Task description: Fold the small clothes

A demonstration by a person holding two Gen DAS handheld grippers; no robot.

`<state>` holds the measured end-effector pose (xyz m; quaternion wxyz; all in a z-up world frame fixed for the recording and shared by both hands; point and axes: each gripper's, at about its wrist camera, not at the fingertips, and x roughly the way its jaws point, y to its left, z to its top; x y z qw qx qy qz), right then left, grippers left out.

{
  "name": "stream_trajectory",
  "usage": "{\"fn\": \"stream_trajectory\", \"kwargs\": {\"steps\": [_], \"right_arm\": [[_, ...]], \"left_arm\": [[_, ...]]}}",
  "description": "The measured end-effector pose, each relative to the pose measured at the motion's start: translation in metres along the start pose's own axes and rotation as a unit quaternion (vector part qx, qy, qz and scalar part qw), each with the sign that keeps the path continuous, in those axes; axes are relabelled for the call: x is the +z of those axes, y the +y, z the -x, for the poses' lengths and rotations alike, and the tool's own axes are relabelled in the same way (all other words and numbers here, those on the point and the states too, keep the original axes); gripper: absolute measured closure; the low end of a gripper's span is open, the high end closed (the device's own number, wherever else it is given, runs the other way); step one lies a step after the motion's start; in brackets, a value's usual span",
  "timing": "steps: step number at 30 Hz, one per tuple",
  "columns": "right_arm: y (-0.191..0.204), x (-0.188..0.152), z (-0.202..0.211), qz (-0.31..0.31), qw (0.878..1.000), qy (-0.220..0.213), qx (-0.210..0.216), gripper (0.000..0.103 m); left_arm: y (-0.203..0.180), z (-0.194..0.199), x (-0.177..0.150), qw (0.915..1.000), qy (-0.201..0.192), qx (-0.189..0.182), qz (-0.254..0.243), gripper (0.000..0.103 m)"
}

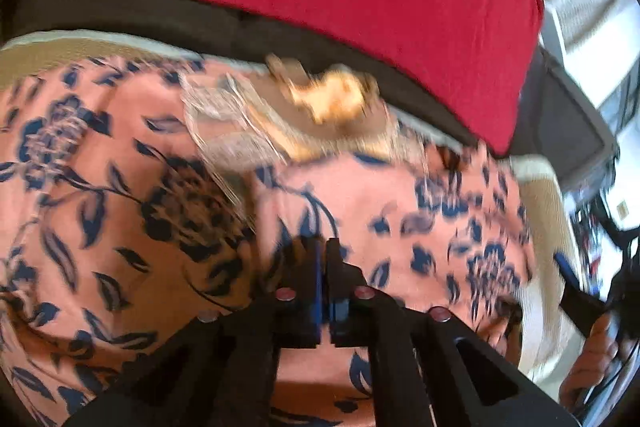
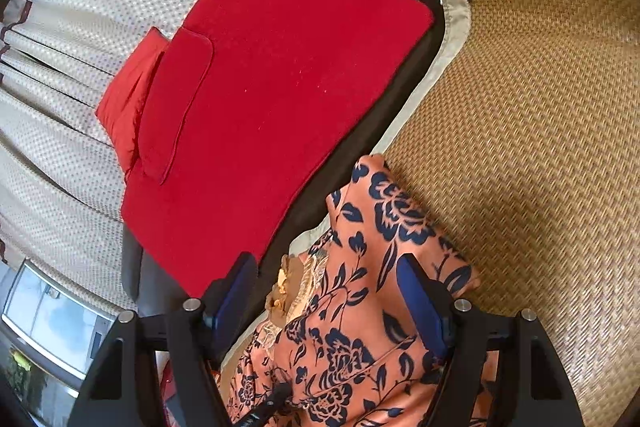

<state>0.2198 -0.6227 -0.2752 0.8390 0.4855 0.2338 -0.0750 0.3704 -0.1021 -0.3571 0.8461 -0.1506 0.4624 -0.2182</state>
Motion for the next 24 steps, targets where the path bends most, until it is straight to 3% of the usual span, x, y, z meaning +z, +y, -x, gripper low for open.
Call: {"fn": "stream_trajectory", "kwargs": {"steps": [3, 6, 7, 9, 13, 16, 18, 19, 22, 23, 24], "right_arm": [[0.002, 0.003, 0.005, 0.011, 1.000, -0.012, -0.010, 0.028], [0.005, 0.001, 0.009, 0.018, 1.000, -0.017, -0.016, 0.028], [0.005, -0.001, 0.008, 0.018, 1.000, -0.017, -0.018, 0.028], [0.005, -0.003, 0.007, 0.013, 1.000, -0.016, -0.020, 0.028], [0.003, -0.010, 0.002, 0.003, 1.000, -0.003, -0.018, 0.028], [0.005, -0.016, -0.005, 0.010, 1.000, 0.015, -0.018, 0.028], [0.008, -0.018, -0.009, 0.020, 0.999, 0.023, -0.022, 0.028], [0.010, -0.019, -0.011, 0.024, 0.999, 0.027, -0.024, 0.028], [0.011, -0.019, -0.015, 0.045, 0.998, 0.028, -0.036, 0.028], [0.012, -0.017, -0.016, 0.059, 0.997, 0.020, -0.041, 0.028], [0.013, -0.015, -0.016, 0.067, 0.997, 0.014, -0.043, 0.029]], "left_arm": [[0.002, 0.034, 0.011, 0.9984, -0.056, -0.007, -0.005, 0.103], [0.012, 0.069, 0.020, 0.9928, -0.117, 0.014, -0.021, 0.103], [0.017, 0.072, 0.021, 0.9925, -0.120, 0.017, -0.018, 0.103], [0.032, 0.071, 0.022, 0.9947, -0.103, 0.005, 0.003, 0.103], [0.049, 0.034, 0.019, 0.9975, 0.001, -0.017, 0.069, 0.095], [0.039, 0.021, 0.013, 0.9975, 0.020, -0.017, 0.065, 0.073], [0.027, 0.015, 0.010, 0.9976, 0.031, -0.028, 0.055, 0.035], [0.021, 0.008, 0.009, 0.9971, 0.043, -0.037, 0.050, 0.033], [0.015, -0.001, 0.004, 0.9957, 0.059, -0.050, 0.051, 0.035], [0.014, -0.005, 0.003, 0.9953, 0.057, -0.058, 0.053, 0.054], [0.012, -0.011, 0.002, 0.9952, 0.059, -0.060, 0.051, 0.085]]}}
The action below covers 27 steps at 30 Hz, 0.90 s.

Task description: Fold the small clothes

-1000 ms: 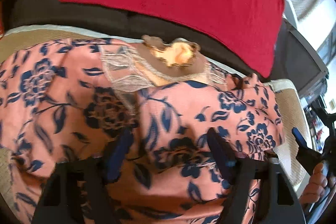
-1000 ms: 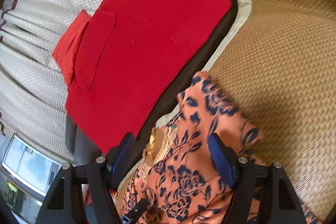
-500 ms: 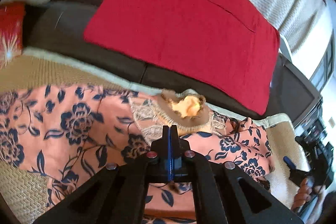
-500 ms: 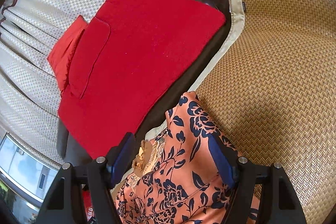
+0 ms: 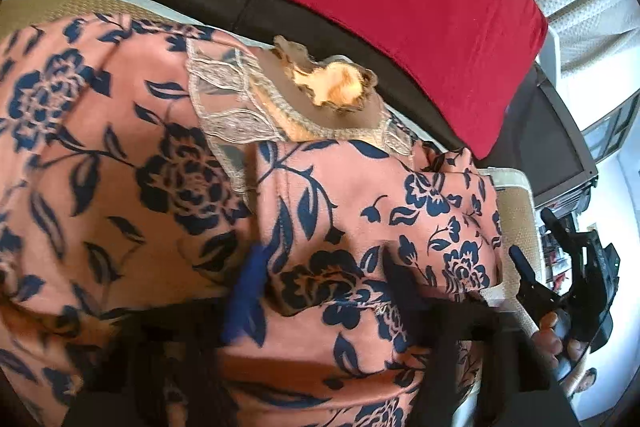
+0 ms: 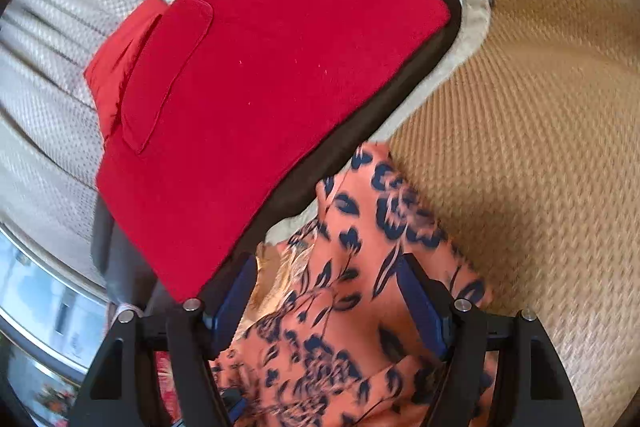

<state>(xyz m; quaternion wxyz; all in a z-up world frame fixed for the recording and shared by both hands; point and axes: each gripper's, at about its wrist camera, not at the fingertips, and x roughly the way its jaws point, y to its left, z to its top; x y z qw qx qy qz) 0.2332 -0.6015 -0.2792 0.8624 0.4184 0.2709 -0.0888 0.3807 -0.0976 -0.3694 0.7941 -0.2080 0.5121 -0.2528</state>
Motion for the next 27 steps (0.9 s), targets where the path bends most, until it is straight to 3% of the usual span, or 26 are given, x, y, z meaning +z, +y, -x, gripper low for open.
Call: {"fn": "stream_trajectory", "kwargs": {"steps": [1, 2, 3, 7, 9, 11, 12, 13, 14, 16, 17, 20, 24, 27], "right_arm": [[0.000, 0.002, 0.002, 0.016, 1.000, -0.014, -0.008, 0.042], [0.000, 0.005, 0.002, 0.032, 0.999, -0.021, -0.022, 0.065], [-0.003, 0.007, 0.001, 0.038, 0.998, -0.020, -0.034, 0.071], [-0.018, 0.012, -0.006, 0.014, 0.998, -0.011, -0.060, 0.070], [-0.030, 0.015, -0.008, -0.012, 0.996, -0.005, -0.089, 0.067], [-0.039, 0.017, -0.012, -0.036, 0.996, 0.015, -0.084, 0.060], [-0.044, 0.017, -0.014, -0.051, 0.995, 0.025, -0.077, 0.047], [-0.049, 0.017, -0.013, -0.067, 0.995, 0.024, -0.065, 0.022], [-0.050, 0.016, -0.010, -0.073, 0.995, 0.015, -0.063, 0.018], [-0.049, 0.015, -0.008, -0.063, 0.995, 0.012, -0.071, 0.018], [-0.050, 0.015, -0.009, -0.059, 0.995, 0.013, -0.075, 0.018], [-0.055, 0.010, -0.019, -0.065, 0.994, 0.035, -0.075, 0.018], [-0.055, 0.005, -0.034, -0.054, 0.994, 0.063, -0.072, 0.019], [-0.046, 0.001, -0.035, -0.040, 0.995, 0.064, -0.069, 0.019]], "left_arm": [[-0.001, -0.005, 0.000, 1.0000, 0.007, -0.002, -0.004, 0.090], [-0.001, -0.008, 0.000, 1.0000, 0.005, -0.002, -0.007, 0.089], [-0.001, -0.008, 0.000, 1.0000, -0.001, -0.003, -0.007, 0.090], [-0.007, -0.003, 0.002, 0.9996, -0.024, -0.009, -0.014, 0.093], [-0.011, 0.004, 0.003, 0.9989, -0.037, -0.012, -0.024, 0.092], [-0.014, 0.004, 0.004, 0.9987, -0.039, -0.008, -0.031, 0.087], [-0.015, 0.002, 0.004, 0.9990, -0.033, 0.002, -0.031, 0.075], [-0.014, 0.001, 0.004, 0.9992, -0.026, 0.009, -0.028, 0.065], [-0.013, -0.001, 0.003, 0.9994, -0.021, 0.009, -0.024, 0.049], [-0.011, -0.006, 0.002, 0.9997, -0.015, 0.001, -0.019, 0.047], [-0.010, -0.008, 0.002, 0.9998, -0.009, -0.007, -0.019, 0.049], [-0.010, -0.012, 0.000, 0.9996, -0.010, -0.007, -0.024, 0.090], [-0.011, -0.001, 0.001, 0.9987, -0.045, -0.015, -0.017, 0.095], [-0.021, 0.036, 0.005, 0.9923, -0.113, -0.017, -0.046, 0.095]]}}
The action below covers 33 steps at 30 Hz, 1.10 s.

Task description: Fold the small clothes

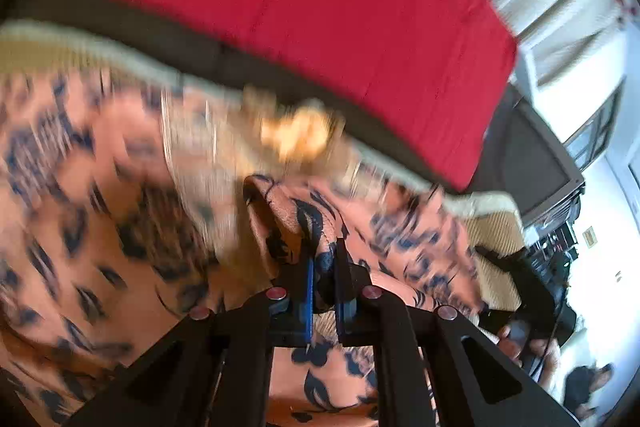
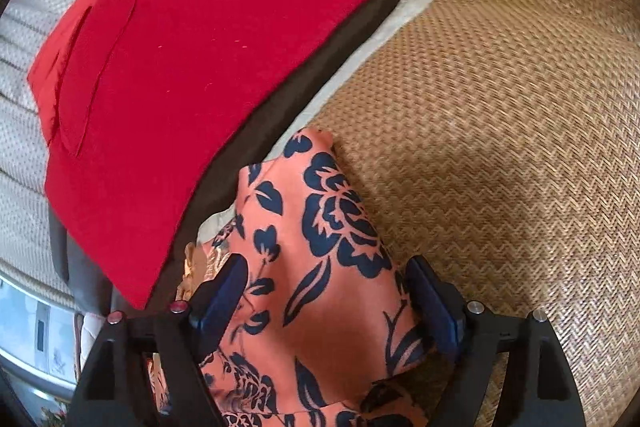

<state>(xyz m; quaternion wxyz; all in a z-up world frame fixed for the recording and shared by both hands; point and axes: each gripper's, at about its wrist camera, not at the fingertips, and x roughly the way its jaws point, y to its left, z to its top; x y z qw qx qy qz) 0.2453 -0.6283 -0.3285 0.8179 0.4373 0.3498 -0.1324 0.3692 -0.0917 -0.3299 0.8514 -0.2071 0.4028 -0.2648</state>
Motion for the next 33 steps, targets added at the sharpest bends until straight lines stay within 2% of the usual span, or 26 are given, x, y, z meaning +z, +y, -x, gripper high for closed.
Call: {"fn": "stream_trajectory", "kwargs": {"steps": [4, 7, 10, 14, 16, 18, 21, 26, 29, 32, 33], "right_arm": [[0.017, -0.004, 0.004, 0.017, 1.000, -0.005, 0.024, 0.019], [0.029, -0.009, 0.005, 0.027, 0.999, -0.015, 0.034, 0.019], [0.051, -0.017, 0.005, 0.051, 0.997, -0.027, 0.045, 0.020], [0.089, -0.029, 0.000, 0.111, 0.992, -0.036, 0.045, 0.033], [0.101, -0.037, -0.005, 0.136, 0.989, -0.035, 0.038, 0.035], [0.111, -0.045, -0.012, 0.163, 0.986, -0.031, 0.024, 0.038], [0.124, -0.057, -0.016, 0.205, 0.978, -0.045, -0.012, 0.041], [0.128, -0.055, -0.017, 0.216, 0.974, -0.065, -0.018, 0.041], [0.122, -0.054, -0.031, 0.226, 0.972, -0.034, -0.049, 0.052], [0.110, -0.059, -0.061, 0.232, 0.965, 0.029, -0.115, 0.059], [0.111, -0.060, -0.062, 0.242, 0.963, 0.023, -0.119, 0.059]], "left_arm": [[0.002, 0.037, 0.013, 0.9985, -0.041, 0.026, -0.027, 0.095], [0.019, 0.059, 0.018, 0.9942, -0.053, 0.082, -0.045, 0.095], [0.047, 0.063, 0.018, 0.9876, -0.028, 0.146, -0.053, 0.095], [0.079, 0.046, 0.011, 0.9762, 0.031, 0.211, -0.039, 0.094], [0.082, 0.044, 0.009, 0.9762, 0.040, 0.210, -0.036, 0.093], [0.076, 0.047, 0.009, 0.9748, 0.031, 0.215, -0.049, 0.093], [0.065, 0.048, 0.009, 0.9686, 0.019, 0.236, -0.075, 0.093], [0.064, 0.049, 0.011, 0.9658, 0.009, 0.248, -0.074, 0.093], [0.061, 0.051, 0.009, 0.9602, 0.008, 0.266, -0.086, 0.093], [0.067, 0.041, 0.002, 0.9541, 0.042, 0.283, -0.089, 0.093], [0.071, 0.037, 0.000, 0.9535, 0.052, 0.285, -0.083, 0.091]]}}
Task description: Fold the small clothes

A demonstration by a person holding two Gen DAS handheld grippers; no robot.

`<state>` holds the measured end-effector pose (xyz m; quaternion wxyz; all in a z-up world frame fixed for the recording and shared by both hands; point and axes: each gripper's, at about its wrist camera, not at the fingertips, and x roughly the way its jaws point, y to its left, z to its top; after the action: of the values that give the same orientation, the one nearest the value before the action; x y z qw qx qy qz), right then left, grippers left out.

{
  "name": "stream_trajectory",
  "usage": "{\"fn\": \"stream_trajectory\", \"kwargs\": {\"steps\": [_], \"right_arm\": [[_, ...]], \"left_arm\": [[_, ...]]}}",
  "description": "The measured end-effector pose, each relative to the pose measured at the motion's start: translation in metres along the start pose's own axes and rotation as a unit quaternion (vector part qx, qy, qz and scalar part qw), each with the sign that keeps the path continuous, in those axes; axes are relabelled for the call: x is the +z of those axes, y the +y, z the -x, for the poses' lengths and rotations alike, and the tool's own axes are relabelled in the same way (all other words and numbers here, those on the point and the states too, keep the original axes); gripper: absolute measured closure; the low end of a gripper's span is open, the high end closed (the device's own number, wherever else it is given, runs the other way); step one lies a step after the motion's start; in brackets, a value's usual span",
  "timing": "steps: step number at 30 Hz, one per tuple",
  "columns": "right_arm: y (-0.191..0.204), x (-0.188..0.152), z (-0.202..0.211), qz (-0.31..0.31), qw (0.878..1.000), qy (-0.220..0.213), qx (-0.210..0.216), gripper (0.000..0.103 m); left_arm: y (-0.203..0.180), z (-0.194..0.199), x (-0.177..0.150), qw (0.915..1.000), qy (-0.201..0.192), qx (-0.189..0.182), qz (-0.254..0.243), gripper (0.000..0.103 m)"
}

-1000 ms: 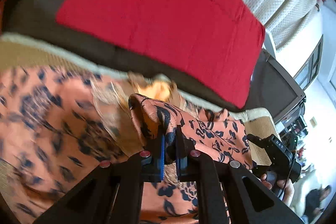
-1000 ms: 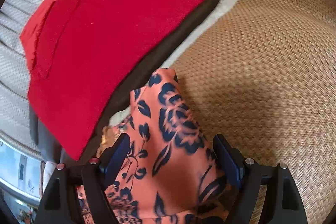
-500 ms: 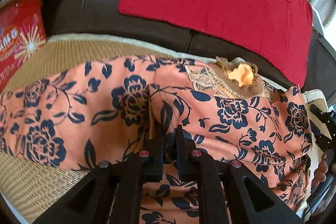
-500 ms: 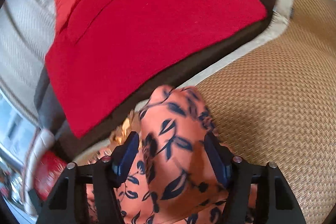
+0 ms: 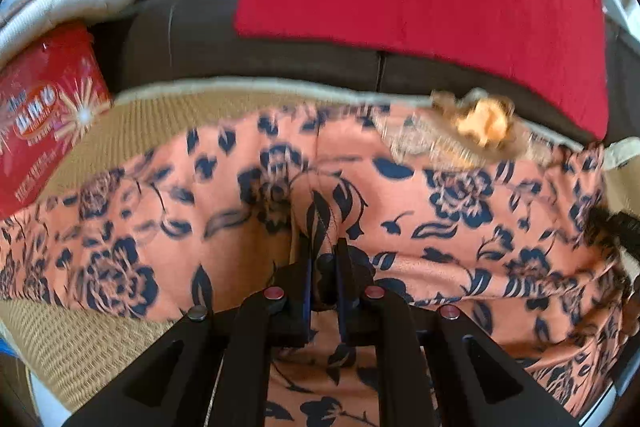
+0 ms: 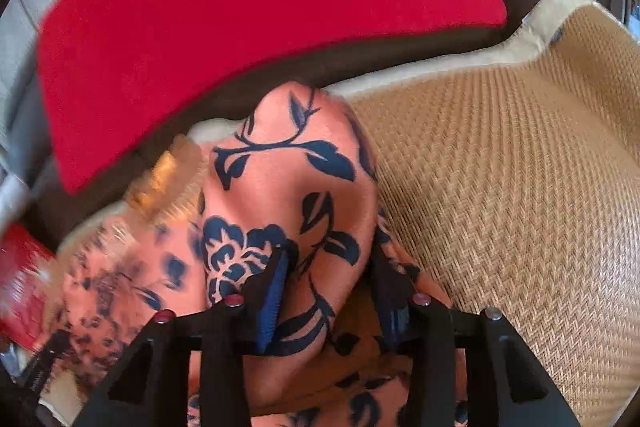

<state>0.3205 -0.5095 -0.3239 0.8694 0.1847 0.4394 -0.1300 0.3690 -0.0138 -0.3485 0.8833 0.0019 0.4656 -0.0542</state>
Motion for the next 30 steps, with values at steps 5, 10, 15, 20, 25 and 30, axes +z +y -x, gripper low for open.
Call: {"fn": "stream_trajectory", "kwargs": {"steps": [5, 10, 15, 20, 25, 30], "right_arm": [[-0.001, 0.005, 0.023, -0.018, 0.999, -0.046, 0.019, 0.059], [0.019, 0.006, 0.045, 0.009, 0.994, -0.090, 0.065, 0.059], [0.037, -0.007, -0.004, 0.042, 0.997, 0.028, 0.063, 0.059], [0.047, -0.006, 0.024, 0.028, 0.995, -0.008, 0.091, 0.059], [0.070, -0.014, 0.031, 0.052, 0.991, -0.017, 0.121, 0.059], [0.105, -0.046, 0.000, 0.106, 0.989, 0.058, 0.084, 0.059]], "left_arm": [[0.008, 0.002, 0.000, 0.9997, 0.004, -0.001, 0.022, 0.087], [0.010, 0.020, 0.002, 0.9987, -0.039, 0.022, 0.026, 0.080], [0.027, 0.038, -0.001, 0.9956, -0.061, 0.026, 0.066, 0.059], [0.058, 0.054, -0.008, 0.9885, -0.083, 0.040, 0.120, 0.047], [0.101, 0.067, -0.017, 0.9768, -0.095, 0.060, 0.182, 0.044], [0.155, 0.092, -0.033, 0.9601, -0.105, 0.105, 0.237, 0.041]]}}
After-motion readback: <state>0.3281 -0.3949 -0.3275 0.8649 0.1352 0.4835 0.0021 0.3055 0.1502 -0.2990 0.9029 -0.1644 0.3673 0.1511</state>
